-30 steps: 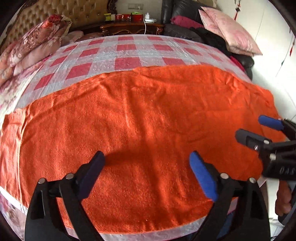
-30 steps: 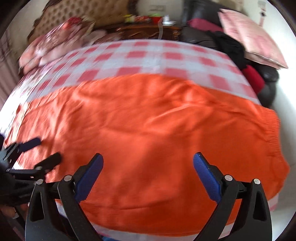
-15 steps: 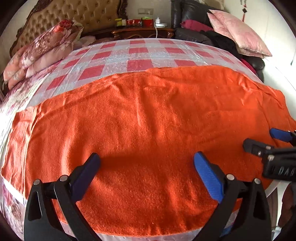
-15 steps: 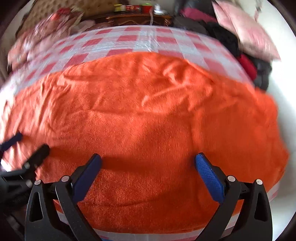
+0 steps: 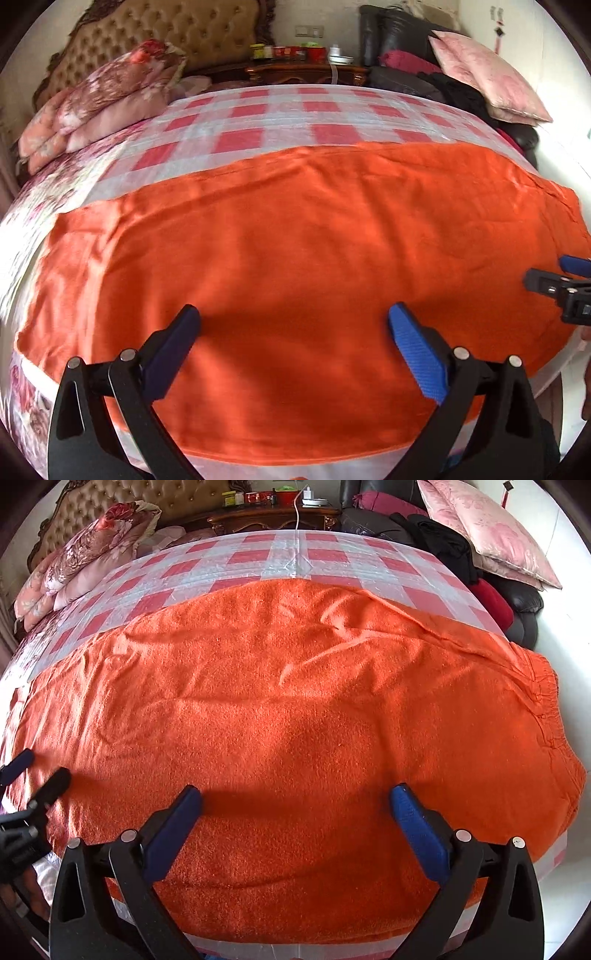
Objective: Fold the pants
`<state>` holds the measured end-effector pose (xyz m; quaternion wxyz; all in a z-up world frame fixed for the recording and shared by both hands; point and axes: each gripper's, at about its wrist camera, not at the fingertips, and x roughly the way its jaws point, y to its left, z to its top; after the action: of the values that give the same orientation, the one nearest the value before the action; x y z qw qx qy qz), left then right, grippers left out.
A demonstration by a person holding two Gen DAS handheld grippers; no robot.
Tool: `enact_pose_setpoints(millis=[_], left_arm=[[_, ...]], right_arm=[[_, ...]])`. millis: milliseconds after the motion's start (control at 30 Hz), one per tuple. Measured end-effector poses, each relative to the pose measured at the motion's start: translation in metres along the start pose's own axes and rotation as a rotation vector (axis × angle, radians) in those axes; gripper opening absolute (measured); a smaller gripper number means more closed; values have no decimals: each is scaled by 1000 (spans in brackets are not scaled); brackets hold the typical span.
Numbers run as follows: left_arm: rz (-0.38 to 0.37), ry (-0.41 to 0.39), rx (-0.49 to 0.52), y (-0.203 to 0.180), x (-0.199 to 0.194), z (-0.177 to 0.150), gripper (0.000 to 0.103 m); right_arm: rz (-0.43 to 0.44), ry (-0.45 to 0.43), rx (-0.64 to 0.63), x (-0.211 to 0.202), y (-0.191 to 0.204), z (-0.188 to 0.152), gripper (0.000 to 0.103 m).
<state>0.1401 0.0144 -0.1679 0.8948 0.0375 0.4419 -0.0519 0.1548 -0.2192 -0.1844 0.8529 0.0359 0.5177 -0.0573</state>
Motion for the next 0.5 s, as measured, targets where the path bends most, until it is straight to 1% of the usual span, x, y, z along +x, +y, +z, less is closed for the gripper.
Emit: enact_pose_setpoints(millis=[100,200,267,333,400,433,500], left_arm=[[40,7,-68,38,0,-1,102],[136,0,-116,72,-3,-3,102],[166,0,-133,92,-5,-4,102],[205,6,-149,114,-7,-6,102],[188,9,-128,130,-9,-8,102],[204,2,-116,135,-11,-10,102],[252,-9,-102,145,-13,-12,102]], right_arm=[[-8,21,20,0,0,1,99],[-13,64,33,1,-1,5,99],[-17,69,37,-2,3,6,98],[21,45,15,-8,13,7,98],[55,2,-39,-18,31,8,98],[67,-20,-70,-23,41,8,98],[107,-34,-118,-28,60,9,98]])
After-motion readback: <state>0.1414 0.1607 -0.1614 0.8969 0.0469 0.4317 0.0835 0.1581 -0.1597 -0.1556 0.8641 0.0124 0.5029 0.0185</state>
